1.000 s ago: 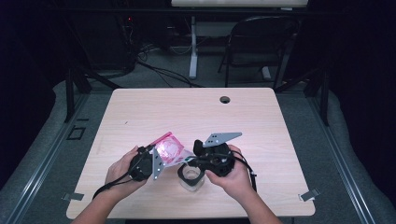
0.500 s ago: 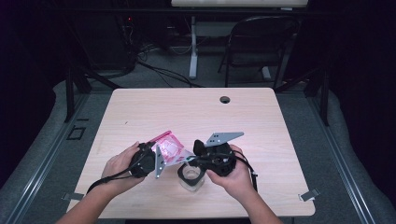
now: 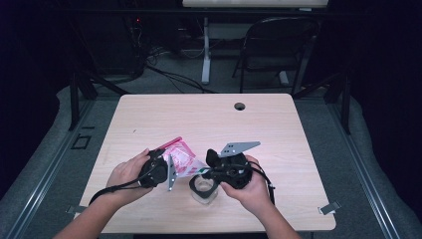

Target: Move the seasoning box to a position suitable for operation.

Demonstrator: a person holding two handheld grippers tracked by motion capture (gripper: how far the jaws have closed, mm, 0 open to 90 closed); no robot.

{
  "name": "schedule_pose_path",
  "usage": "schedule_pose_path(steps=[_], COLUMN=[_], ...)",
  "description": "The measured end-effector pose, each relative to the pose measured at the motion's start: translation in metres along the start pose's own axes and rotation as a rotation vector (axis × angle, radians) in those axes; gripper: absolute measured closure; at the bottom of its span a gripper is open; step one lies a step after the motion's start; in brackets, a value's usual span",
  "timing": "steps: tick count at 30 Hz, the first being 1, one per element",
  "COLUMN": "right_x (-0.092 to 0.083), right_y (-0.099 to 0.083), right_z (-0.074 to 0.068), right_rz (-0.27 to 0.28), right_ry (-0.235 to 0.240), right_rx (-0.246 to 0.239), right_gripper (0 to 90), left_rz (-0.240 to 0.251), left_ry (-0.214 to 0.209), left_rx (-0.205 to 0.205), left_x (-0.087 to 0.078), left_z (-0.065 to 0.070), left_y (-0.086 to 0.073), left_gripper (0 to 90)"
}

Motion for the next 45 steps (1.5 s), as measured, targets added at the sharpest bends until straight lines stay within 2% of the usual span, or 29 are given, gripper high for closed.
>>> schedule_pose_path(steps=[6, 12, 22, 32, 45], right_x=[-0.0004, -0.0003, -0.001, -0.0005, 0.0007], right_y=[-0.0009, -0.0021, -0.0041, -0.006, -0.0073], right_z=[0.0001, 0.001, 0.0027, 0.0056, 0.0057], right_rz=[-0.002, -0.001, -0.005, -0.009, -0.015], right_ry=[0.002, 0.002, 0.005, 0.007, 0.004], right_rx=[0.003, 0.01, 0.015, 0.024, 0.025], right_gripper=[90.0, 90.0, 90.0, 90.0, 90.0], left_rz=[-0.001, -0.016, -0.023, -0.026, -0.029], left_ry=[0.017, 0.051, 0.088, 0.114, 0.12], left_rx=[0.026, 0.075, 0.111, 0.14, 0.157], left_x=[-0.0014, -0.0041, -0.0059, -0.0069, -0.0064], left_z=[-0.0025, -0.0051, -0.0078, -0.0083, -0.0073], left_y=[0.0019, 0.0038, 0.0065, 0.0082, 0.0084], left_gripper=[64.1, 64.5, 65.1, 65.4, 65.8])
Point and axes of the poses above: each handheld gripper's, and its own axes: x roughly forward along the jaws, y roughly out of its top, z roughly to its right, the point moved 9 cm from there along x, roughly forward along the jaws, and after that the axes turned 2 degrees about -x, right-handed, at the moved point
